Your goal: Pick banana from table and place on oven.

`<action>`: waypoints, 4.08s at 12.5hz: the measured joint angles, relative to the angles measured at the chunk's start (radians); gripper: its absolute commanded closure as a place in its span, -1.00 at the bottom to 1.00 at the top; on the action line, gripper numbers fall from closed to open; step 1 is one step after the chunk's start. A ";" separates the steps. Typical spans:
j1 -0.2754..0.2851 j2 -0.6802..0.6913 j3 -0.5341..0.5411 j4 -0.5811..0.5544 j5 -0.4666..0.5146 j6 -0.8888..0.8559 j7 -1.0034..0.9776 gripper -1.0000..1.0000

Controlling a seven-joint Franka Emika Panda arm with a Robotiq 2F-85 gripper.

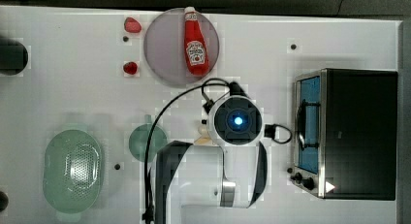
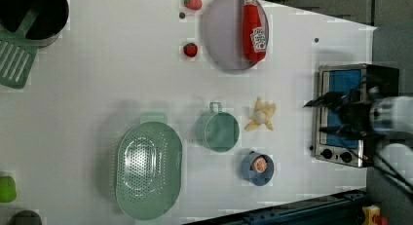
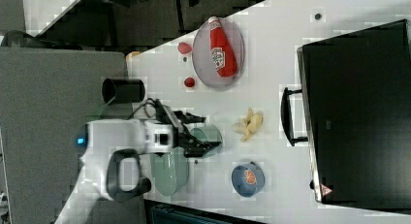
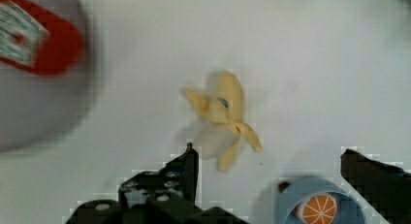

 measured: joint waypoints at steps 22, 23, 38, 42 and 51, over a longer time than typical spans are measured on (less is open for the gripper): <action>0.017 0.378 0.074 -0.094 -0.015 0.440 0.008 0.58; 0.016 0.367 0.077 -0.090 -0.015 0.435 0.009 0.58; 0.026 -0.157 -0.112 0.557 0.020 -0.452 -0.093 0.58; -0.017 0.043 -0.332 0.605 0.002 -0.422 -0.362 0.58; -0.073 0.364 -0.623 0.579 0.020 -0.268 -0.815 0.07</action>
